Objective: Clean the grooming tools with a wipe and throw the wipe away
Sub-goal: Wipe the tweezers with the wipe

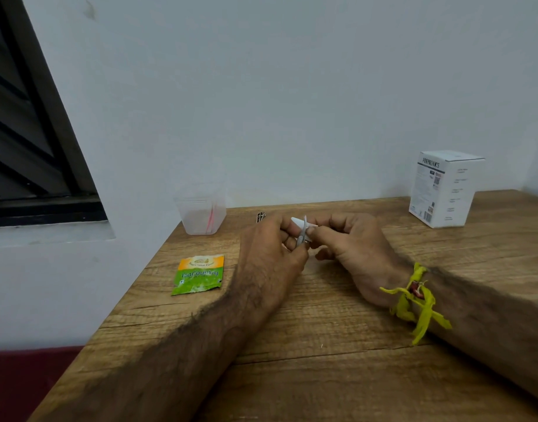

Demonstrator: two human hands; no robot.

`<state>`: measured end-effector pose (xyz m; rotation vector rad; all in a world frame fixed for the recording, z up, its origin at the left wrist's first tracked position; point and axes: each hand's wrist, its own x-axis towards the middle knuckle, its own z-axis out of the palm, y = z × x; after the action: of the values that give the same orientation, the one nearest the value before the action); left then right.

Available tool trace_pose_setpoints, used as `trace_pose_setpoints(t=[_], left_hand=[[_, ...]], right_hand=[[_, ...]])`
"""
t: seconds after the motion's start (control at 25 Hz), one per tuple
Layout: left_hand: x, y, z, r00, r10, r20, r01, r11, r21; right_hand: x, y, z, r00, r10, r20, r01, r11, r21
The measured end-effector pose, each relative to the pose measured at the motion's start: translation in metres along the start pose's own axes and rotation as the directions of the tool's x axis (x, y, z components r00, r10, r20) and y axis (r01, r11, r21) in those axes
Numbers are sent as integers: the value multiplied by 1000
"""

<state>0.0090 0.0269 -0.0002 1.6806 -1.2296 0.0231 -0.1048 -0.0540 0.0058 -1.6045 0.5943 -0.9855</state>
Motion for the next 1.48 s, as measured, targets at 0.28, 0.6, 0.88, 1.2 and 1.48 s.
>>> trace_pose_setpoints(t=[0.28,0.6,0.88,1.2,1.48], left_hand=[[-2,2,-1,999,-5,-38,2,998,-67],[-2,-1,-1,999,-12,-45,8,995,-100],[-3,2,-5,998,-53,-37,48,991,-127],[-2,3,-9,994,-87,-64,75,983,-165],[1,6,-19,982,-118,146,165,911,-377]], right_hand=[[7,0,-2,983,180,33,-183,961,208],[9,4,-1,975,215,56,-223,941,254],[7,8,0,987,151,58,-158,976,153],[6,6,0,993,100,58,-103,993,60],[10,5,-9,1000,4,2,-4,997,-82]])
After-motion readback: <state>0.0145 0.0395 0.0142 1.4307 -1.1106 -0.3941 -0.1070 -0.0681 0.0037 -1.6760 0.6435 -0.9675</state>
